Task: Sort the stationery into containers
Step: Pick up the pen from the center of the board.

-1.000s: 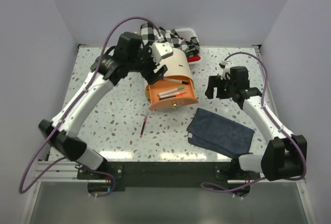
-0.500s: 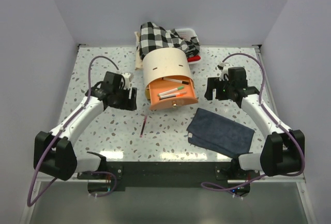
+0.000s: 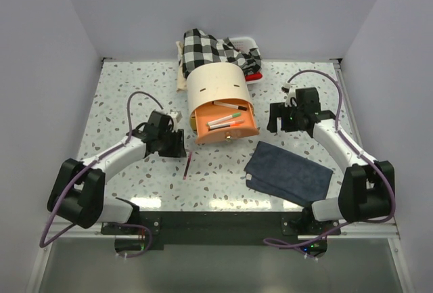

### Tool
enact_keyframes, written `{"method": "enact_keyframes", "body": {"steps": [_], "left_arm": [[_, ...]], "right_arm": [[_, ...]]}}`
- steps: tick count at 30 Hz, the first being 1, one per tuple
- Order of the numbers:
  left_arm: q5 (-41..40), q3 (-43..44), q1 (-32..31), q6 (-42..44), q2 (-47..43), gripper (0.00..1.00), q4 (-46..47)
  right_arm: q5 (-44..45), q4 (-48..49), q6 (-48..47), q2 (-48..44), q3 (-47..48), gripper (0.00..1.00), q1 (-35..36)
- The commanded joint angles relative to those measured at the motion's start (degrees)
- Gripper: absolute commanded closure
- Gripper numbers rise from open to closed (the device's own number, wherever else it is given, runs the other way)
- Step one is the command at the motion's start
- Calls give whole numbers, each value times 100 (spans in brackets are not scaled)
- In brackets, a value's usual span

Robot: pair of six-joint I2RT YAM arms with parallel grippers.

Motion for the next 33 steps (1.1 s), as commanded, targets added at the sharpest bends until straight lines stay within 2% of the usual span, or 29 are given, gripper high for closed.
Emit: {"method": "enact_keyframes", "body": {"steps": [1,7,14,18,26,33], "left_arm": [[165,-151,-273,-191,33,50,495],[-300,-282,-651,-129,209,50,302],[-591,-283,-748,-208,552,53,179],[-705,-353,-749,-331,763,60,144],[-1004,-300,-722,-516,983,64,-76],[-1382,-449,-327,-604,852,65,-445]], "right_arm": [[-6,166,-68,152,318,14,-31],[-59,219,-51,197,309,14,-23],[-15,254,-59,30,125,14,-31],[-6,254,-42,-32,46,14,-40],[20,254,-51,-49,19,14,-32],[20,254,-51,38,116,14,-32]]}}
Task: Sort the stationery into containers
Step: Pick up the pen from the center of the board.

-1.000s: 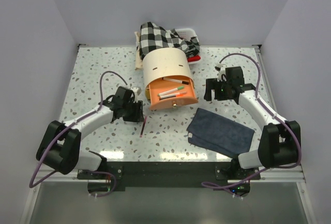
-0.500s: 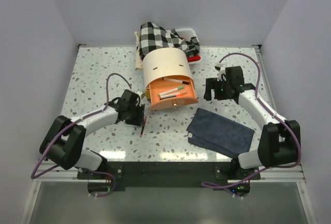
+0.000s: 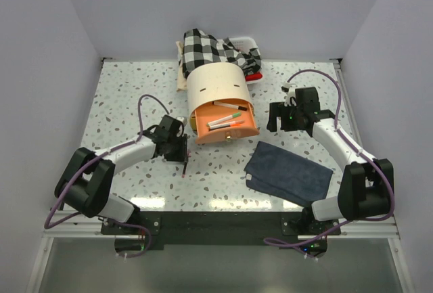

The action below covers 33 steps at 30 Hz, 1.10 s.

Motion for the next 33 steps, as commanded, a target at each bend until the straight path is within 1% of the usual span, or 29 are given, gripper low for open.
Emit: {"method": "enact_keyframes", "body": {"steps": [1,5,12,13,14,15,20,21,22,25,27,30,31,33], "left_arm": [[-750,-467,292,17,239,65,-574],[-733,-485,310,0,274,65,-574],[-803,-318,310,-62,1003,69,-671],[-812,-292,310,-53,1064,73,-697],[-821,-257,301,-62,1187,75,-706],[-821,-248,283,-62,1232,79,-706],[-777,-212,213,-62,1338,84,-680],[-716,-221,222,-36,1329,97,-636],[-646,-221,222,-1,1311,100,-601],[-496,-29,222,184,987,100,-723],[-417,331,222,350,548,100,-890],[-451,937,230,798,-93,100,-1460],[-539,1304,239,1148,-243,100,-1575],[-618,1702,335,1501,-534,100,-1847]], "right_arm": [[3,171,-42,-88,94,14,-34],[-6,188,-24,-44,121,14,-34],[37,109,-68,-9,287,14,-34],[38,92,-77,-18,305,14,-34],[55,74,-86,-53,296,14,-25],[64,74,-95,-79,279,14,-25],[73,56,-77,-237,121,14,-42],[73,56,-60,-272,68,14,-34],[64,56,-51,-290,50,14,-34],[55,74,-42,-325,41,14,-51],[81,118,-51,-325,50,14,-43],[55,258,-24,-255,59,14,-51],[3,293,-16,-220,68,14,-43],[-50,329,11,-159,181,14,-51]]}}
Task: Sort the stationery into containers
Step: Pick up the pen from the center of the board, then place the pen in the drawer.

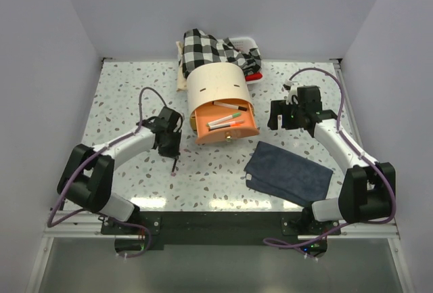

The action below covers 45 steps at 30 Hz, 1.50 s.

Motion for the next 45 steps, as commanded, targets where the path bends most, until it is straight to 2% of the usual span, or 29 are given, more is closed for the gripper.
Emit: {"method": "enact_keyframes", "body": {"steps": [1,4,8,10,11,12,14,15,21,24,29,36,38,39,40,42,45], "left_arm": [[-445,1300,248,1269,-764,100,-644],[-447,1820,643,1788,-1053,100,-408],[-395,2164,759,2553,-1405,100,250],[499,2348,759,3368,-1528,100,804],[885,2480,759,3634,-1529,100,867],[1716,2638,759,3880,-1520,100,859],[2476,3147,759,4435,-1424,100,701],[2924,3297,759,4471,-1380,100,613],[4104,4045,680,4533,-1143,100,314],[4448,4186,453,4804,-1019,100,156],[4353,4169,-294,5463,-642,100,-328],[4159,4247,-533,5579,-185,99,-539],[3906,4344,-594,5535,-53,88,-539],[3782,4379,-621,5535,-26,70,-556],[3676,4406,-630,5518,-17,63,-557],[3509,4458,-638,5518,-87,51,-522],[3324,4555,-638,5185,-289,46,-171]], "right_arm": [[-61,305,11,5,180,14,-23],[-184,331,-77,15,338,14,-23],[-237,323,-305,-91,400,13,-23],[-228,279,-402,-135,409,14,-23],[-228,261,-402,-213,374,14,-14],[-237,261,-420,-258,347,14,-32],[-246,261,-446,-354,242,14,-23],[-246,244,-455,-424,207,14,-32],[-246,208,-446,-679,-13,14,-14],[-211,217,-455,-785,-127,14,-23],[-202,68,-560,-1031,-215,15,-23],[-176,-38,-762,-1242,-268,15,-23],[-289,-99,-824,-1356,-277,15,-23],[-377,-143,-955,-1391,-277,15,-23],[-621,-248,-1043,-1444,-251,15,-23],[-851,-345,-1402,-1655,-268,18,-14],[-1632,-442,-2114,-2138,-417,26,-14]]}}
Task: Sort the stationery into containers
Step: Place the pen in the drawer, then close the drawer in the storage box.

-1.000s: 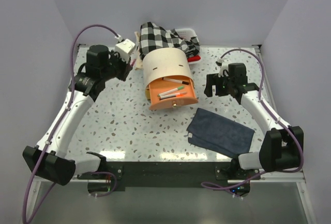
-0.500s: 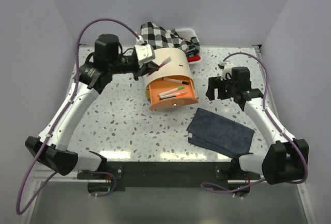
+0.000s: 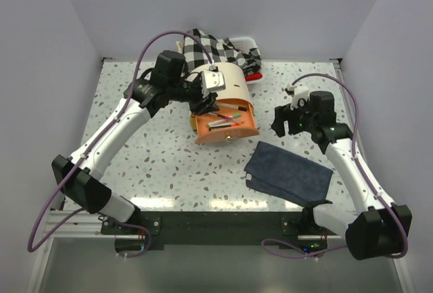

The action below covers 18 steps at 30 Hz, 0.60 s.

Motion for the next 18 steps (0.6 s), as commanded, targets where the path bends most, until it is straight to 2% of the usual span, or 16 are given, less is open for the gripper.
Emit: {"method": "enact_keyframes", "body": {"steps": [1,3,4,6,7,9,13,14,18], "left_arm": [[-354,453,-33,-311,-368,45,586],[-670,611,-24,-513,-509,44,788],[-924,550,-24,-601,-579,44,885],[-2082,261,-15,-829,-842,39,1148],[-3026,-175,37,-952,-930,38,1498],[-3570,-521,247,-1575,-1106,36,1668],[-3073,-1241,1519,-2884,-1133,39,1510],[-2984,-1348,1644,-3165,-1133,39,1510],[-2895,-1779,1979,-3388,-1247,41,1685]], "right_arm": [[-1238,-208,-1149,-733,-173,34,-3],[-1906,-252,-1684,-1058,-278,56,32],[-2082,-322,-1852,-1129,-287,80,84],[-2259,-366,-2108,-1121,-270,97,399],[-2216,-375,-2144,-1095,-261,100,558],[-2006,-367,-2293,-998,-235,100,1170],[-1725,124,-2268,-867,-252,100,1991],[-1697,160,-2224,-805,-217,100,2079],[-1671,371,-2092,-497,20,100,2273]]}}
